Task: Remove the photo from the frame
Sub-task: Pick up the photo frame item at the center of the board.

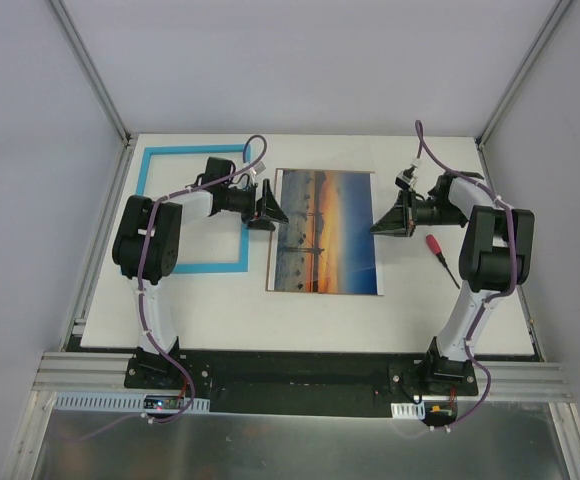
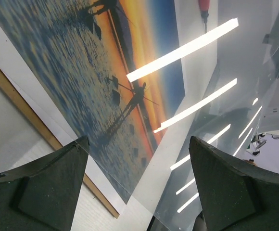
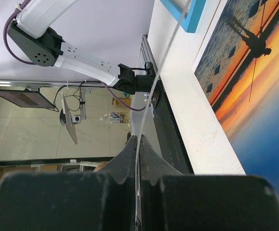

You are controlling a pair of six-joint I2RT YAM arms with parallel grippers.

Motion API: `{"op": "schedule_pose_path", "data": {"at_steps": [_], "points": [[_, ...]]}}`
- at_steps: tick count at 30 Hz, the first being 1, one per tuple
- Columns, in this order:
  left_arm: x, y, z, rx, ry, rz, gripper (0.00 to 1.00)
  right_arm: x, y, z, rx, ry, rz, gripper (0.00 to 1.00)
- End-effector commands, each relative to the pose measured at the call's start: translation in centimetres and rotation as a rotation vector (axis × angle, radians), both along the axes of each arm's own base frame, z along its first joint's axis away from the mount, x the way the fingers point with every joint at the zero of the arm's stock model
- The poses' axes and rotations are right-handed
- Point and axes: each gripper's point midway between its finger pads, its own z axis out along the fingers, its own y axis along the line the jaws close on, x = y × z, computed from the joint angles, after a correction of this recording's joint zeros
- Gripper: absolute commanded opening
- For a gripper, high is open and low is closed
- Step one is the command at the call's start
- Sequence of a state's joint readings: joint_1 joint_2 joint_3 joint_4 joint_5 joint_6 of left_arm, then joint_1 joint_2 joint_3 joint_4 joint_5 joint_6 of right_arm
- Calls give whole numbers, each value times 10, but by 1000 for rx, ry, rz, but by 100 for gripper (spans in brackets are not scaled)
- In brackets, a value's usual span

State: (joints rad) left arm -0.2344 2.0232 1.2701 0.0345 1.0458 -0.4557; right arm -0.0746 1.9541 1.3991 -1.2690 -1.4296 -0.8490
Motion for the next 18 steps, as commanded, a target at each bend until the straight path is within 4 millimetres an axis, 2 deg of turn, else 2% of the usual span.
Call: {"op": "schedule_pose_path", "data": {"at_steps": [1, 9, 11, 15, 18], "points": [[-3, -5, 30, -108, -39, -31, 82, 8, 0, 13, 52, -65, -22, 1], [-8, -5, 42, -188, -45, -45, 74, 8, -2, -2, -3, -28, -17, 1], [-8, -4, 46, -210, -46, -45, 72, 9, -3, -13, -50, -3, -25, 1], [-9, -2, 52, -237, -49, -47, 66, 19, -9, -47, -199, 16, -94, 1], [-11, -2, 56, -255, -42, -52, 65, 21, -10, -52, -225, 24, -105, 1]]}}
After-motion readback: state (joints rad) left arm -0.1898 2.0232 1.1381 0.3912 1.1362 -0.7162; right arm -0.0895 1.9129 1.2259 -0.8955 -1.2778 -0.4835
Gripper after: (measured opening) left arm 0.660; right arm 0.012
